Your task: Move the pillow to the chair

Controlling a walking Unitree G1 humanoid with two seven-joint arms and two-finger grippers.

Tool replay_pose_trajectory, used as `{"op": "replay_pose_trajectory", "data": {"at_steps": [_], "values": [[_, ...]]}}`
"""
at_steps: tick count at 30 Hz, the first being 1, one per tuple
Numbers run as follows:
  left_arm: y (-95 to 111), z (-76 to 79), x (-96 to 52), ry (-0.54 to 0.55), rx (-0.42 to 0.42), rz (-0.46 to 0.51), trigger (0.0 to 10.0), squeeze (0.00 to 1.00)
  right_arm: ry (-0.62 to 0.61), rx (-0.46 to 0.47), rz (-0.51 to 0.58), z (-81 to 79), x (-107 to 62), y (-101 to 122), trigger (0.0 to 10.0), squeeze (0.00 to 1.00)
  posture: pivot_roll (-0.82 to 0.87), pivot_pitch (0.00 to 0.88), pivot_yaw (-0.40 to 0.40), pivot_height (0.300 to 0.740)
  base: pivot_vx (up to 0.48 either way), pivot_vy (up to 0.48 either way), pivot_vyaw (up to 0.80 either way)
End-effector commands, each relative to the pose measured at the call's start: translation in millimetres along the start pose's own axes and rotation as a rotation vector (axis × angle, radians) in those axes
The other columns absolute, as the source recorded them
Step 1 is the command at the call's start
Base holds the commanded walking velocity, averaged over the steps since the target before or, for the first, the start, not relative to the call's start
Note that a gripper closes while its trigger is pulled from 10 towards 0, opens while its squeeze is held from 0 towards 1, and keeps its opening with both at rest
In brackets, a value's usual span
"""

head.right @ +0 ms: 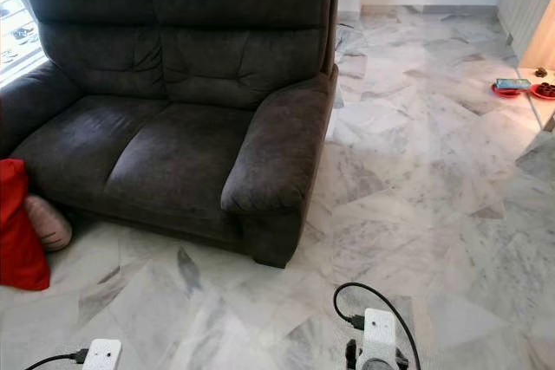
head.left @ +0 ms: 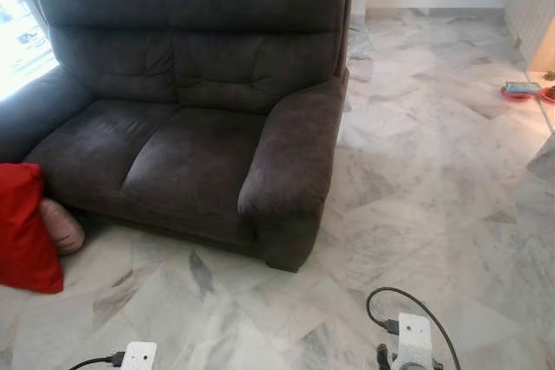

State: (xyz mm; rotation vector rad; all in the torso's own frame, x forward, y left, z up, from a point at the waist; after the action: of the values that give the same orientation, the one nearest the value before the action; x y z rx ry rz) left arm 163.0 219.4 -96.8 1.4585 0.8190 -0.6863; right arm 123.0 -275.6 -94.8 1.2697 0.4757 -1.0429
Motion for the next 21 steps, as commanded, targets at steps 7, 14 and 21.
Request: {"op": "replay_pose_trajectory", "data": {"at_steps": [7,14,21], "values": [[-0.5,-8.6,-0.7,0.027,0.018,-0.013,10.0,0.0,-0.036,0.018,-0.035,25.4,-3.9,-15.4,10.0,0.0,-0.1,0.0,0.104,0.74,0.0,0.0,0.0],[-10.5,-37.1,-8.9,0.059,0.002,-0.017,10.0,0.0,0.053,0.045,-0.009,3.6,-2.7,-9.9,10.0,0.0,-0.09,0.0,0.102,0.74,0.0,0.0,0.0],[-18.6,-55.5,-16.2,0.089,-0.031,-0.012,10.0,0.0,0.108,0.038,0.042,-18.3,-0.2,6.8,10.0,0.0,-0.07,0.0,0.093,0.74,0.0,0.0,0.0]]}}
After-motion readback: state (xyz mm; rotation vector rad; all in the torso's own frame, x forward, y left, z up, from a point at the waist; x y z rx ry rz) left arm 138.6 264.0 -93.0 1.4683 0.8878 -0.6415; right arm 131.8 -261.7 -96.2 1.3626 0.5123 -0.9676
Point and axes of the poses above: a point about 5 cm out from each wrist's last joint towards the gripper, its own x axis pointing out of the wrist towards the gripper, its own y axis along the axis of the wrist's last joint, z = x × y, the point moved 1 cm from there along x, pointing out of the wrist towards the gripper, and after that the axes turned 4 degrees about -x, right-handed, at the moved point
